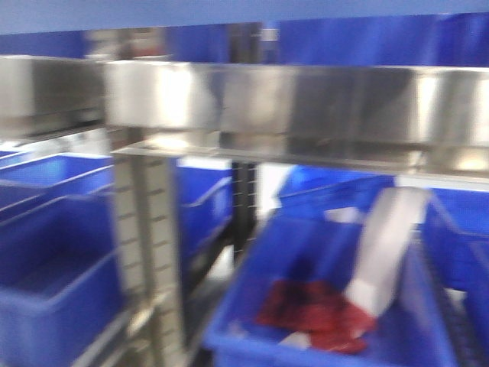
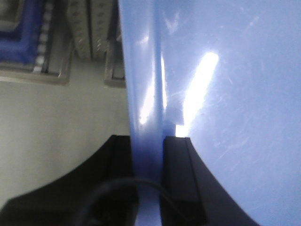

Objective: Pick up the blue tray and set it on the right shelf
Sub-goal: 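Hold the tray with both grippers while driving up to the steel shelf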

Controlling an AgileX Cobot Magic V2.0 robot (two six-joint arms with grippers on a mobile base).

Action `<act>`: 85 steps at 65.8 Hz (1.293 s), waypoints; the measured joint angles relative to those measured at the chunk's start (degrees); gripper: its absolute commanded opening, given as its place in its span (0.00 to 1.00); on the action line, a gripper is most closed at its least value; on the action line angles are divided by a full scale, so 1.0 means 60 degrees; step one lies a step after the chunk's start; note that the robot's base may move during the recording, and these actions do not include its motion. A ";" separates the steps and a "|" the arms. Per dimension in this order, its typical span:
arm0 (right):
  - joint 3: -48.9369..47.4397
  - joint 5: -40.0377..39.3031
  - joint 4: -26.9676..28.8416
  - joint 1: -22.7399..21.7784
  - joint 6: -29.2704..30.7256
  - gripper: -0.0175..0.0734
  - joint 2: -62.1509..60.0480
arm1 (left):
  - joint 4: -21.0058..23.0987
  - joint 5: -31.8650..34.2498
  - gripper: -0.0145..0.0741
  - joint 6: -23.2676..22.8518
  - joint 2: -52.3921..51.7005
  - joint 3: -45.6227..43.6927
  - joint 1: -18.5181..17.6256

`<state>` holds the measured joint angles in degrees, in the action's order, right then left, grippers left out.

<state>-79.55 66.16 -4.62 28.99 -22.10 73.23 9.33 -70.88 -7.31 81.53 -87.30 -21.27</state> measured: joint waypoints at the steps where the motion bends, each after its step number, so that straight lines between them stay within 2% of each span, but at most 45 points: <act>1: 0.0000 0.0000 0.0000 0.0000 0.0000 0.26 0.0000 | 0.0000 0.0000 0.11 0.0000 0.0000 0.0000 0.0000; 85: 0.0000 0.0000 -0.0015 0.0000 0.0000 0.26 0.0000 | 0.0004 0.0018 0.11 0.0000 0.0000 0.0000 0.0000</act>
<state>-79.55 66.16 -4.71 28.99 -22.10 73.23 9.35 -70.77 -7.31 81.53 -87.30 -21.27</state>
